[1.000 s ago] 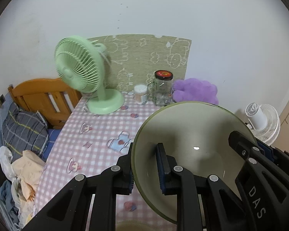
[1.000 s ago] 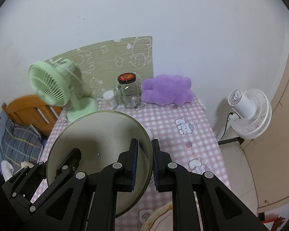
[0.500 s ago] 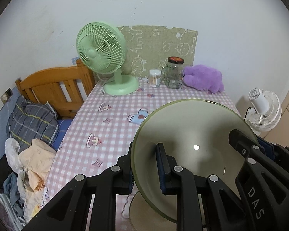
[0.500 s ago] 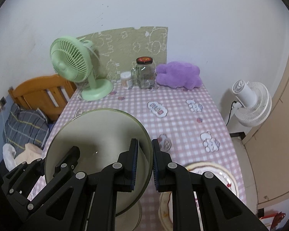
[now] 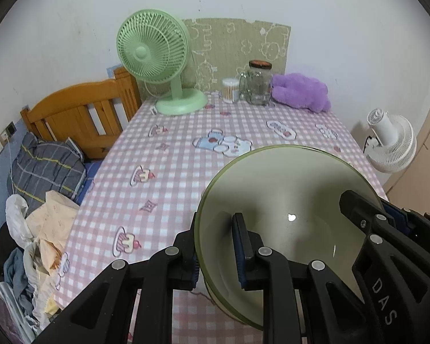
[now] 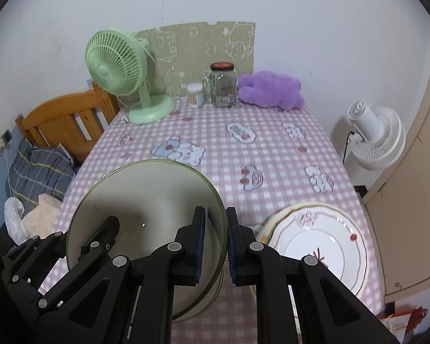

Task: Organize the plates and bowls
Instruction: 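Lower the held bowl onto the other cream bowls with both tools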

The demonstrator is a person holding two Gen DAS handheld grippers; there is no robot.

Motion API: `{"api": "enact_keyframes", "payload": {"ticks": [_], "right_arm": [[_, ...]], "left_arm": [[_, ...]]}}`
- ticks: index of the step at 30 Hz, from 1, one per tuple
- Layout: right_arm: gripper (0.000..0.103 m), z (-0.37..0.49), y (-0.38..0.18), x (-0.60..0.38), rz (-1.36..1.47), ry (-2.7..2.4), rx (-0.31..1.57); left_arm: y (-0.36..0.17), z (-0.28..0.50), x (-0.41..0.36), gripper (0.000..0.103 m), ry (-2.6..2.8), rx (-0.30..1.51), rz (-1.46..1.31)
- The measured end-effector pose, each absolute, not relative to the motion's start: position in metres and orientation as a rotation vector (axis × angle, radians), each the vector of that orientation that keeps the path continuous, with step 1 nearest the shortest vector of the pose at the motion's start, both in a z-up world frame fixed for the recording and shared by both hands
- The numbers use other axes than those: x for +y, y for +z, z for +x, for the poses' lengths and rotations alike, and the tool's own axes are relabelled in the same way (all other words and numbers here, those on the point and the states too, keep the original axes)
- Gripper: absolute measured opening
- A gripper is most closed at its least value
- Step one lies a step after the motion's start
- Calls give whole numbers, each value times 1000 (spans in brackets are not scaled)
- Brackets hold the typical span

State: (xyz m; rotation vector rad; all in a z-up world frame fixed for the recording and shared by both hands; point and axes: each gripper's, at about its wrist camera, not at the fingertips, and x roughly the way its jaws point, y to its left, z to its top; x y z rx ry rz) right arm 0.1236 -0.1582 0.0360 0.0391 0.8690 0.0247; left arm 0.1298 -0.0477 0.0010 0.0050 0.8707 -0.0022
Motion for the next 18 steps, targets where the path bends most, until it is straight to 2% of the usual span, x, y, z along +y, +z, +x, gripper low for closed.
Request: {"api": "enact_keyframes", "payload": {"ticks": [18], "right_arm": [[17,125,-6,-144,14,31,1005]], "left_arm": [[-41,129,-35,17,-23,999,-5]]}}
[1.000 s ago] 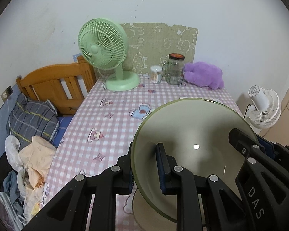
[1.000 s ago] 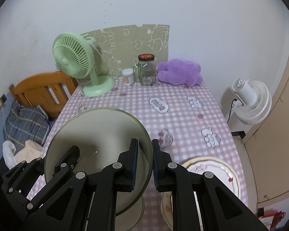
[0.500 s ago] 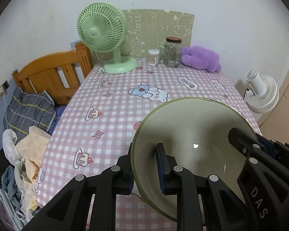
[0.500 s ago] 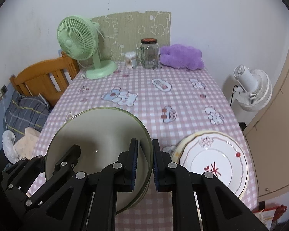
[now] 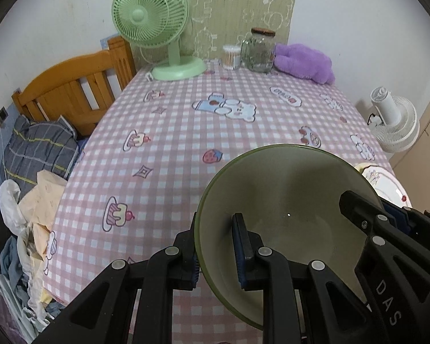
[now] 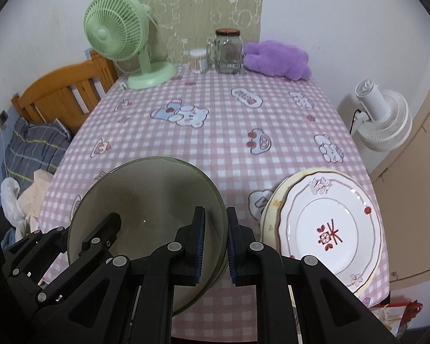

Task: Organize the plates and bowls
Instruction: 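Lower the held bowl onto the other cream bowls with both tools, then open both tools to release the bowl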

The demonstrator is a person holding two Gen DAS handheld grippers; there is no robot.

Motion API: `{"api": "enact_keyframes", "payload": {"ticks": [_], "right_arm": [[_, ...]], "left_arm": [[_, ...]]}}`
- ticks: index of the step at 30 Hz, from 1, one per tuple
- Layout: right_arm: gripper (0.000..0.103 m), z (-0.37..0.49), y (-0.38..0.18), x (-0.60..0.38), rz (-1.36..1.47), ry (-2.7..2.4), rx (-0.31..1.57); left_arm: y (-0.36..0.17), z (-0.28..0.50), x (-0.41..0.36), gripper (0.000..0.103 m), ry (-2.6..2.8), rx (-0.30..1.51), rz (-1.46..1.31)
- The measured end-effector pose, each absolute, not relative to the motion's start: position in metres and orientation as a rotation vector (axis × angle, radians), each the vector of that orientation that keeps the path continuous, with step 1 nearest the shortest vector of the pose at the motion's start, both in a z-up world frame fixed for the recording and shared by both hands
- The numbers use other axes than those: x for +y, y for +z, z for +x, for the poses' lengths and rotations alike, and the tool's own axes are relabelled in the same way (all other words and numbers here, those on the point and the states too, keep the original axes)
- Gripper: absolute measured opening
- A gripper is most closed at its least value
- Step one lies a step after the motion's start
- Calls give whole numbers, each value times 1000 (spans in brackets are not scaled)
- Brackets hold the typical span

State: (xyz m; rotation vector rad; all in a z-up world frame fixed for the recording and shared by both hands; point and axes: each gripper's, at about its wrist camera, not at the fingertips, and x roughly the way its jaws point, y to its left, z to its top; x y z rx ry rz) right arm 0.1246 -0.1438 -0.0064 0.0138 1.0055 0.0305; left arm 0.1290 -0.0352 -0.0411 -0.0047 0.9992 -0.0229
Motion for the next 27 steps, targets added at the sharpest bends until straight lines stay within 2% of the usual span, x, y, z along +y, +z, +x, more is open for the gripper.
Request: {"api": "enact_keyframes", "payload": {"ticks": [23,27], "right_arm": [[17,138,-30,-143,-34,-21,1054],[17,139,-29,-147,-18,-12,1067]], "left_arm": [[-63,139,-41,18,-49,1039,21],[-63,139,-37,24,-68,1052,-7]]}}
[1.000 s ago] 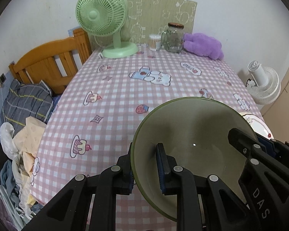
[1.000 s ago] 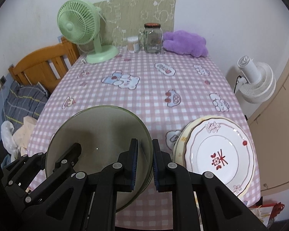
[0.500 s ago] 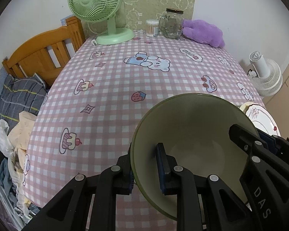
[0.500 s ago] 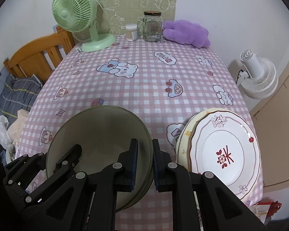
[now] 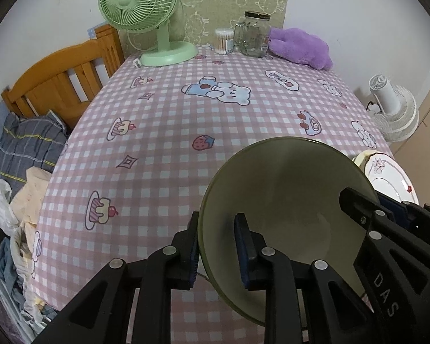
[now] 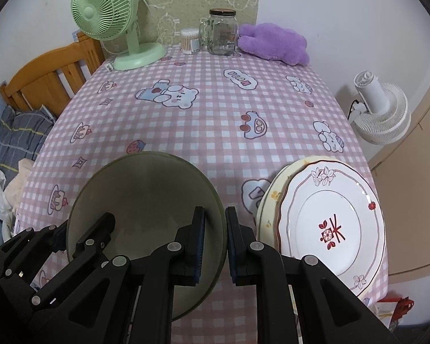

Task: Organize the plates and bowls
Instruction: 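Open both tools to release the bowl, then grasp the rim of the stacked cream bowls with both tools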

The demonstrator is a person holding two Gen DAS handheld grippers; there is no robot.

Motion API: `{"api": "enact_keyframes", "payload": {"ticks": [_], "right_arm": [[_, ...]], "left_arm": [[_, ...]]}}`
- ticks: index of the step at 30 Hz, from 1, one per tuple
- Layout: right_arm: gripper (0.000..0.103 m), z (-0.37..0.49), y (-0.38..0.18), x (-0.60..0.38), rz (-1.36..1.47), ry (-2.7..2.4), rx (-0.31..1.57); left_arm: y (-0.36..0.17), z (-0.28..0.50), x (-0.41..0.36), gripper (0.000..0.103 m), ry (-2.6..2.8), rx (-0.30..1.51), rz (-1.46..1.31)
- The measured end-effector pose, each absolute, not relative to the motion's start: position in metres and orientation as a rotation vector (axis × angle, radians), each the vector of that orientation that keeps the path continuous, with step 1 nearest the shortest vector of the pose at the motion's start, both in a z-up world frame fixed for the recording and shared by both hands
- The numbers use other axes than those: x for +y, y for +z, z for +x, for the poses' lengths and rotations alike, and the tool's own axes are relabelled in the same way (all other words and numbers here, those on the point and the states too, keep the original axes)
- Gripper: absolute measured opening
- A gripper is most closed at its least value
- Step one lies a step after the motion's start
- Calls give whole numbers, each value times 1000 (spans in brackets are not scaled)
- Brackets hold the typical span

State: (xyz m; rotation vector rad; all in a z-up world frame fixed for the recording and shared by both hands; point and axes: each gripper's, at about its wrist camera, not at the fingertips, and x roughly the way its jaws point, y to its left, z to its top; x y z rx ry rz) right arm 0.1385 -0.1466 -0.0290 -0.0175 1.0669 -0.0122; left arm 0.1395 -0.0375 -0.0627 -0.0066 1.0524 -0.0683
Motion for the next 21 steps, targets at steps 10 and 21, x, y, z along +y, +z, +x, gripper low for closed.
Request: {"api": "enact_keyframes", "payload": {"ticks": [10,21], "right_arm": [[71,134,-10,-152,26,51,1042],[72,157,-34,-168,129,172,1118]], "left_arm": [[-45,138,-35,66,-128,1047,-51],[-61,149,-37,82,-44,1094,-72]]}}
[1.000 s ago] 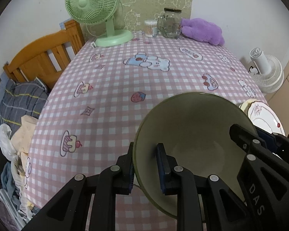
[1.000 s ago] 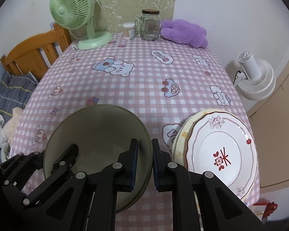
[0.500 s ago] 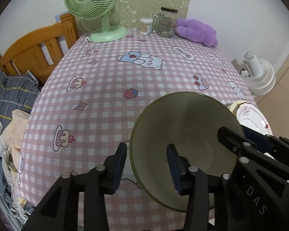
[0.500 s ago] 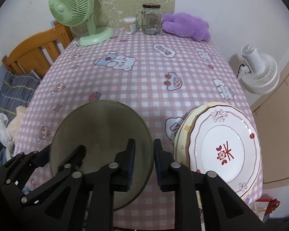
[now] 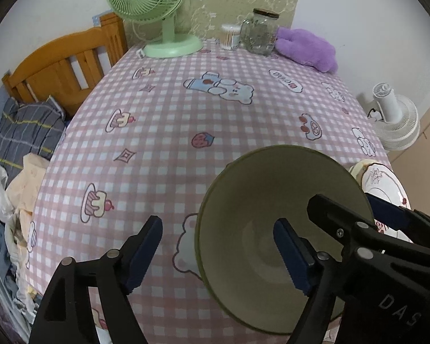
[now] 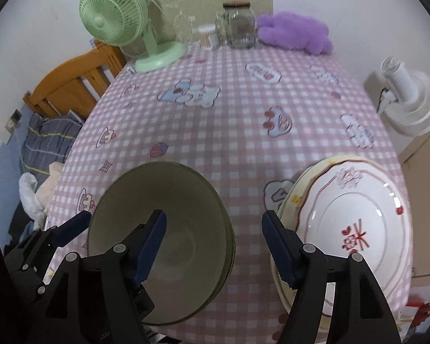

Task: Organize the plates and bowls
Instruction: 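Grasp the rim of the stacked cream bowls with both tools, then lift the stacked bowls with both tools and carry them over the plates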

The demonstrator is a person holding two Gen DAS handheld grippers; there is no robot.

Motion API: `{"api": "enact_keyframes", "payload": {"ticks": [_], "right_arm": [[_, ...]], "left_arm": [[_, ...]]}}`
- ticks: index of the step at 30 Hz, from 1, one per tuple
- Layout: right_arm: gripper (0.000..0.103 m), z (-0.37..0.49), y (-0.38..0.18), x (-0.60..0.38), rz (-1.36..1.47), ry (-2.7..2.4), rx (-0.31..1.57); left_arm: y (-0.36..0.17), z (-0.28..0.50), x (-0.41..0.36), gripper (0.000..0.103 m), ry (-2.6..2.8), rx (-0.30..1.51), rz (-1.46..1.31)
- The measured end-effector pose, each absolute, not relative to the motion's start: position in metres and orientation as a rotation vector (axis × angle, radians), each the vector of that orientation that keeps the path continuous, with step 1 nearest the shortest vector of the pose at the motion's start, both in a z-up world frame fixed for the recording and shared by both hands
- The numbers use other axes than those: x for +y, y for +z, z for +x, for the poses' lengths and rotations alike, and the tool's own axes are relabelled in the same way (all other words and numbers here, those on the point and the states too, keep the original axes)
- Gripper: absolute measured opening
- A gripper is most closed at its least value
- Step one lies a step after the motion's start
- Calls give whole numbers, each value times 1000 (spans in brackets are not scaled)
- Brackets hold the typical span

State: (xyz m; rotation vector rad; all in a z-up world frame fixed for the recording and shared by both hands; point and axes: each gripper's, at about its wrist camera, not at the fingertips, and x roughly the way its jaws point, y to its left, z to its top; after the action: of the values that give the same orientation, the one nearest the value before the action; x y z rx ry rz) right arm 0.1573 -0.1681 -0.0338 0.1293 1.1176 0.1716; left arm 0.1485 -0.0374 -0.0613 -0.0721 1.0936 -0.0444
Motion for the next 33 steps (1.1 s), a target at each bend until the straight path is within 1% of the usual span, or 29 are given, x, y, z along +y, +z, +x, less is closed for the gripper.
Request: {"api": "enact_keyframes", "payload": {"ticks": [7,9,11,12,13,14,16,20,24,29,33], "right_arm": [[72,168,-50,-181,189,228,1157],[69,171,-56,-184,211,253,1164],[53,173,-62,-184,224,270,1188],[50,173,-65,-185,232,274,1199],[44,174,-68,-185,246,280,1213],[40,174,-71,-186,261,288,1225],[38,175,-74,-188,285,299,1230],[29,174,-73,-183,291,314,1229],[29,173,-72,-183,294,293,1228],[29,174,-72,-179,284,251,1232],[31,174,-72,-178,284,215,1235]], "left_arm": [[-67,149,-45,82,22,1121,-77],[-69,149,-49,82,40,1129,-57],[-72,149,-52,82,49,1142,-44],[-73,148,-52,82,49,1149,-42],[-74,148,-53,82,50,1155,-39],[-75,147,-54,82,49,1159,-37],[-75,148,-53,82,47,1160,-34],[-77,152,-50,82,39,1169,-21],[-78,156,-46,82,-2,1162,-18],[-82,159,-40,79,-83,1157,-42],[-84,162,-39,73,-156,1156,-70]]}}
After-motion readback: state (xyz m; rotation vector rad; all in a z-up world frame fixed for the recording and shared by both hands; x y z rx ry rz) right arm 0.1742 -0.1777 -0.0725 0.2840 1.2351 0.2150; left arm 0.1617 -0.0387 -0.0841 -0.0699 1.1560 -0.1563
